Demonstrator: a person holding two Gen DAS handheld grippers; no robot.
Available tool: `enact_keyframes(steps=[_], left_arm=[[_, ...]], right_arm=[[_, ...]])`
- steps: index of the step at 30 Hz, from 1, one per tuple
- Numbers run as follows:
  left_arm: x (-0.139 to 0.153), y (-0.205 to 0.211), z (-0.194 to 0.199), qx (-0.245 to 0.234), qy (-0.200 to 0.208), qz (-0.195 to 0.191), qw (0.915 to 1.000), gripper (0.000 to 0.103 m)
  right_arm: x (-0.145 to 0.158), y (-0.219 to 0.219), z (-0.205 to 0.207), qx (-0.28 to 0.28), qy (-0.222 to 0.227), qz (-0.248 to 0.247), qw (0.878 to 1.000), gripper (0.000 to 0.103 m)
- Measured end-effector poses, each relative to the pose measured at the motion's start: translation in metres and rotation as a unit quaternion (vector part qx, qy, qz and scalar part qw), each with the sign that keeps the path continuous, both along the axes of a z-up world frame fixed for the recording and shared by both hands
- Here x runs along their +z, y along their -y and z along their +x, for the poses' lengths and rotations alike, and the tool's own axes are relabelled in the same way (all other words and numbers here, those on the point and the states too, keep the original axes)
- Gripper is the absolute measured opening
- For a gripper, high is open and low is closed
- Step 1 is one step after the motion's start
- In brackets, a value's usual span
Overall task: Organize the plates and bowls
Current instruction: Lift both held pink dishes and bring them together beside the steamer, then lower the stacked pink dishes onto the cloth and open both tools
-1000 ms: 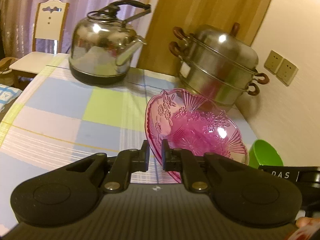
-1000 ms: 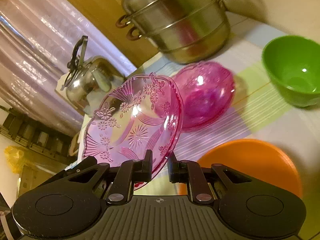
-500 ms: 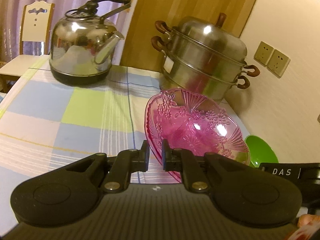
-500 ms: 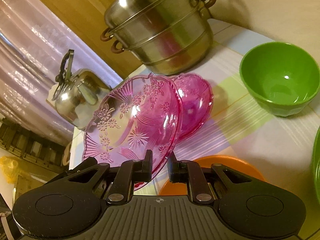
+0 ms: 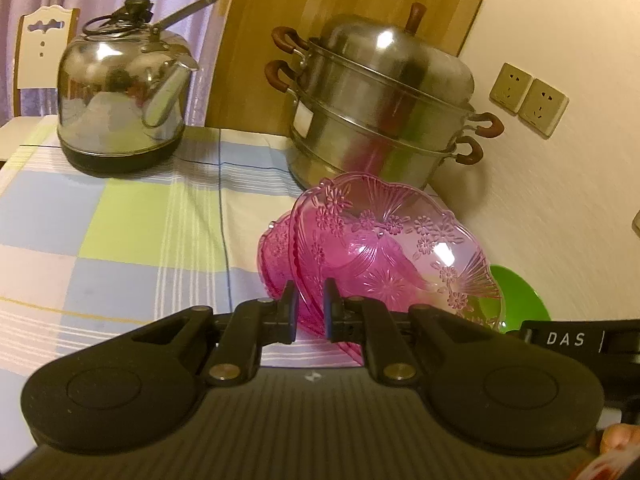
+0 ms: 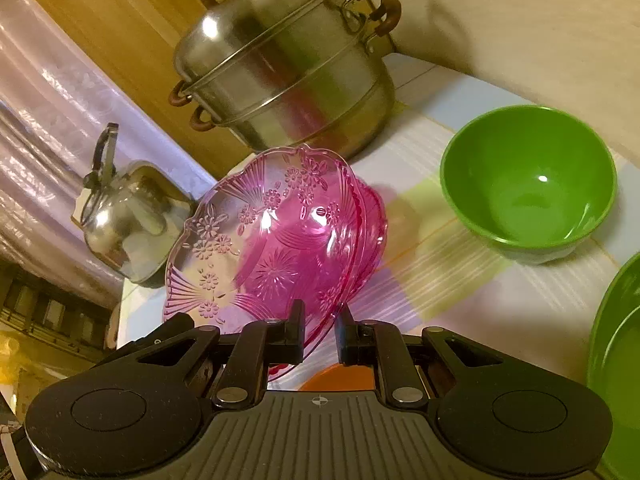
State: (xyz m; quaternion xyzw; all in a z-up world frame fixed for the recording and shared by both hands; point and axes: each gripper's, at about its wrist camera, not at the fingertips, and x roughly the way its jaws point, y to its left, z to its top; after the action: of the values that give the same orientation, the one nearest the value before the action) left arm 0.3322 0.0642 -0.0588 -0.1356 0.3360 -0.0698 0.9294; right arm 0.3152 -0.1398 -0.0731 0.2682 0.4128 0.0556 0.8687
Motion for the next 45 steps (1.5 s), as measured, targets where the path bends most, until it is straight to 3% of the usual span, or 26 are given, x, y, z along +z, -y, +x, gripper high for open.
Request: enact_keyframes(steps=[27, 45], left_arm=[[-0.04, -0.006, 0.066, 0.002, -0.045, -0.024, 0.9987, 0.012], [-0.054, -0.01, 0.079, 0.014, -0.058, -0.021, 0.998, 0.012]], right_arm=[[-0.035, 0.007, 0.071, -0.006, -0.031, 0.0, 0.999, 0.015], [-0.053, -0.001, 0.087, 0.005, -0.044, -0.011, 0.999, 0.015]])
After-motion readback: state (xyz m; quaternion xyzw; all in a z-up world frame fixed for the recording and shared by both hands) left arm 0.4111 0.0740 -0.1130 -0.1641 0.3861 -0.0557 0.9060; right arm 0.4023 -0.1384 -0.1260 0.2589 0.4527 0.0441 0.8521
